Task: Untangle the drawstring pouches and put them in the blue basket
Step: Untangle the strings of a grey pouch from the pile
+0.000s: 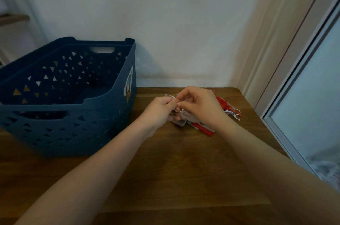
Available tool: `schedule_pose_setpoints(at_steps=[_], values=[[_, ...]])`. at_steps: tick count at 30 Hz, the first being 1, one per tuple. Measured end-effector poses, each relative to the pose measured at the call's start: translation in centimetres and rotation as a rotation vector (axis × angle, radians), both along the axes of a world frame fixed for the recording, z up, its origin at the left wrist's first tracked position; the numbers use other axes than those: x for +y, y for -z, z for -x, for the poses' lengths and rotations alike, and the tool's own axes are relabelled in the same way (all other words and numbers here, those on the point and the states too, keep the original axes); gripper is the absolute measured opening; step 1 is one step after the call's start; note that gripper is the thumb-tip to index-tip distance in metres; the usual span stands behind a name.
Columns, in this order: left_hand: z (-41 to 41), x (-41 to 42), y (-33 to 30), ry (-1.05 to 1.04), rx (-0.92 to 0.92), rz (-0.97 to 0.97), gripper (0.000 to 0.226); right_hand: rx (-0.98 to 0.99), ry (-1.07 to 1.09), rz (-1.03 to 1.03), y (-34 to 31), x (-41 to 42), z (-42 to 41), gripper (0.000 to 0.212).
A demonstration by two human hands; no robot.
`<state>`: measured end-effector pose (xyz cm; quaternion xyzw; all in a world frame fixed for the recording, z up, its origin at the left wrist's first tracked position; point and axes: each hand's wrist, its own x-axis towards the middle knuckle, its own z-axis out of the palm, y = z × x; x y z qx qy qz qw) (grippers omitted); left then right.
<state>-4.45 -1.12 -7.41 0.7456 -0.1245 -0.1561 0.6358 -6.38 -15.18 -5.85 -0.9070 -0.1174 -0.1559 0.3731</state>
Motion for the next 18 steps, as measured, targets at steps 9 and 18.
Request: schedule_pose_setpoints(at_steps=[9, 18], values=[[0.84, 0.69, -0.46, 0.045, -0.204, -0.242, 0.013, 0.074, -0.041, 0.483, -1.0, 0.07, 0.69, 0.022], [0.51, 0.78, -0.15, -0.093, -0.674, -0.447, 0.015, 0.337, -0.14, -0.004, -1.18, -0.26, 0.93, 0.019]])
